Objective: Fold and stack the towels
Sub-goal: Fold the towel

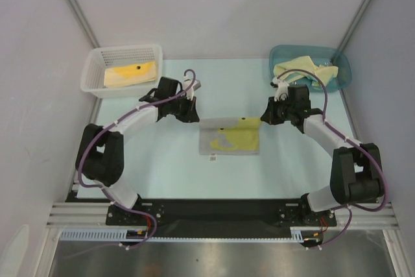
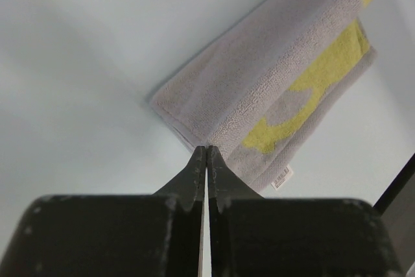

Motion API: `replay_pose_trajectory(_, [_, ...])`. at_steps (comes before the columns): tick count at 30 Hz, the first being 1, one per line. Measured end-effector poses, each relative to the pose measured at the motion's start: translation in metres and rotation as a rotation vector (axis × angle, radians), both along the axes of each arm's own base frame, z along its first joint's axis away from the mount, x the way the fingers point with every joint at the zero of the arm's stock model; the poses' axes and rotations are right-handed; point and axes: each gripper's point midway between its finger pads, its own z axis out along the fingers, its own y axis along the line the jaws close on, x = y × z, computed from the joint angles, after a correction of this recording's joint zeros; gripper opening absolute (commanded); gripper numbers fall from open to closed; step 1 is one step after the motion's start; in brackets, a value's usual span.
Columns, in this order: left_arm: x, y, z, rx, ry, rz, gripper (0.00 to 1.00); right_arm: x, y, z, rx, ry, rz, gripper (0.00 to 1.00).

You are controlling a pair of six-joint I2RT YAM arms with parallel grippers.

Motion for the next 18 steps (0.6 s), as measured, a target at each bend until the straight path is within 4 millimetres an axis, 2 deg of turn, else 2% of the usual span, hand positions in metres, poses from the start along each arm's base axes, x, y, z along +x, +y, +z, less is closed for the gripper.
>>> replay_pose_trajectory(13, [-0.050,-0.007,-0.028,0.021,0.092,0.016,0.00,-0.043,-0.006,-0.031,-0.010,0.147,-0.116,0.00])
replay_pose_trajectory(18, [-0.060,-0.006,-0.033,0.036,0.100,0.031,0.00,-0.057,-0.002,-0.034,0.002,0.171,-0.129,0.00])
